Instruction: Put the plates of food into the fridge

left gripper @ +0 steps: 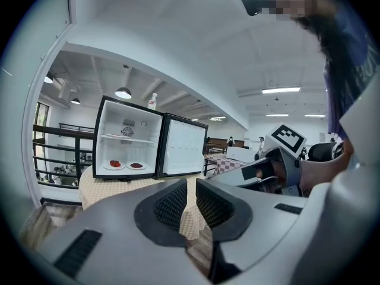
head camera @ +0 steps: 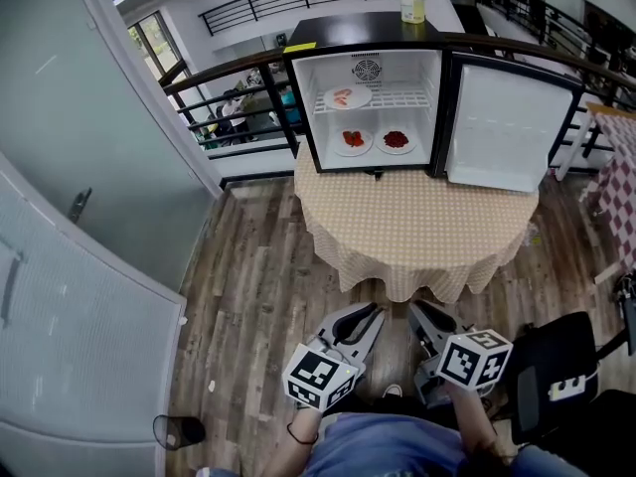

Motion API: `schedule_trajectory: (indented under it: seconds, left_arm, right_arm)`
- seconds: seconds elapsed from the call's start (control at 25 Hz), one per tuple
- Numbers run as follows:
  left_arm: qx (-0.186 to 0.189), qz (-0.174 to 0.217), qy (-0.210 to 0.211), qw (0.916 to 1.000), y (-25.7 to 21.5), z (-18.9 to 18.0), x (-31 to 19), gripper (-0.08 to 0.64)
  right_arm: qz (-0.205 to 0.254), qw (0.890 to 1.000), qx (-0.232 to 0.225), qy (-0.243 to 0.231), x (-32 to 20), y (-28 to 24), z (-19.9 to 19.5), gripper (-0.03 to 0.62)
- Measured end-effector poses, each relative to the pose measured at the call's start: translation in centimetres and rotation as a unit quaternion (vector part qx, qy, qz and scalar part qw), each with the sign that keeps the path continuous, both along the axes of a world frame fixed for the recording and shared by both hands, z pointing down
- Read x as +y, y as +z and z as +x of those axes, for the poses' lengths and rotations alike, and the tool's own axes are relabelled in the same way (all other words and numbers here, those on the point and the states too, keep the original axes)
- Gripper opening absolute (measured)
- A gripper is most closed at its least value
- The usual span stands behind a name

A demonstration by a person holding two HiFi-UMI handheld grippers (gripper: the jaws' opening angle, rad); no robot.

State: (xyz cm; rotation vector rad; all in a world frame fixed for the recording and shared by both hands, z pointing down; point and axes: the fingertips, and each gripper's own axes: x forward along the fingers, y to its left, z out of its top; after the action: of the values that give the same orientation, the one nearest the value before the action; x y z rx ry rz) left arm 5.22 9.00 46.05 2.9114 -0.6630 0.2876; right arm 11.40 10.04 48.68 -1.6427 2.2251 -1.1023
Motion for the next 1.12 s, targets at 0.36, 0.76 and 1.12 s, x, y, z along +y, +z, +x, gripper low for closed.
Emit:
schedule_trajectory:
  seconds: [0.36, 0.76, 1.12]
  left_arm:
    - [-0.015, 0.005, 0.04, 0.9991, -0.5, -2.1, 0.9, 0.044]
    - [-0.02, 0.005, 0.058, 0.9981, -0.3, -5.3, 1.7, 0.044]
    - [-0.011, 0.01, 0.078, 0.9968, -1.2, -5.5, 2.4, 0.044]
  right_arm:
    - [0.0, 1.0, 0.017, 0.024, -0.3, -1.0, -2.3, 0.06]
    - [0.003, 0.999, 0.033, 0.041, 0.5, -1.3, -4.9, 0.055]
    - [0.006, 0.996, 0.044, 0.08, 2.0, -1.9, -3.6, 0.055]
